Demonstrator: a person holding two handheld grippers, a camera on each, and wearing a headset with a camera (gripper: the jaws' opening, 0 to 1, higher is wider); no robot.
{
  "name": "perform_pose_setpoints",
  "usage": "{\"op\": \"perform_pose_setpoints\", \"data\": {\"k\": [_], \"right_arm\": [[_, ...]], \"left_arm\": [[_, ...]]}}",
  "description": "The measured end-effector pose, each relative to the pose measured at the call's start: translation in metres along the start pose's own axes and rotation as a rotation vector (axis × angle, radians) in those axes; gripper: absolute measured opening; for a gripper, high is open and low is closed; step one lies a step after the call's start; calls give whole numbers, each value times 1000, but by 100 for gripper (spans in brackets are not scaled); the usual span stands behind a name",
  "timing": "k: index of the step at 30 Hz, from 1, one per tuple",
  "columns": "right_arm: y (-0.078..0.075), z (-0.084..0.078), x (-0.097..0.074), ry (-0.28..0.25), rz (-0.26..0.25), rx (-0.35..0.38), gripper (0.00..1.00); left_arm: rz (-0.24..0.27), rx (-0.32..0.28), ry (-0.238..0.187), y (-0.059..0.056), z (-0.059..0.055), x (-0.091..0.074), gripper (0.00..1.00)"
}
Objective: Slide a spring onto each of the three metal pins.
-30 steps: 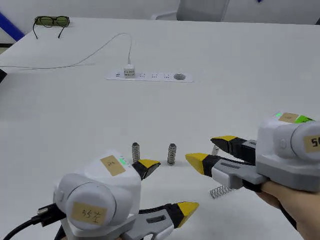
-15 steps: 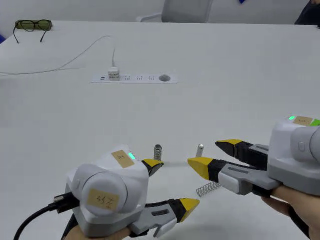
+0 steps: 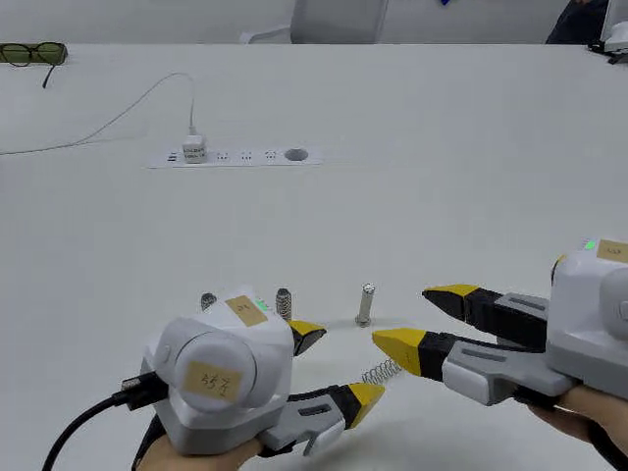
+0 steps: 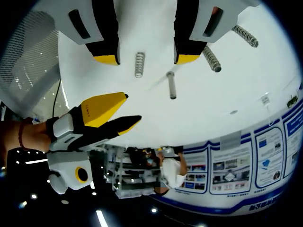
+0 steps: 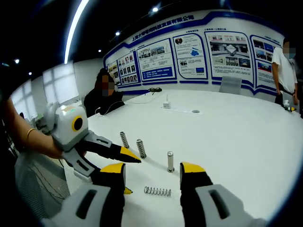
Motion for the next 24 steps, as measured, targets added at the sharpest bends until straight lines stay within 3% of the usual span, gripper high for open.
{"op": "perform_pose_setpoints", "data": {"k": [24], "right_arm": [[-5,-17,-22,34,18,-7,52]], "left_arm": [[-77,6,55,-8,-19,31,26]]}}
Point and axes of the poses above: the centre of the closed fingertips' face, and the gripper's own axes: x roughly forward along the fingers, y roughly to its left, z roughly out of its top, the point moved 2 cm from there along -x, roughly backward along the fingers, and after that the axes turned 11 degrees about -y, right-handed, at the moved point
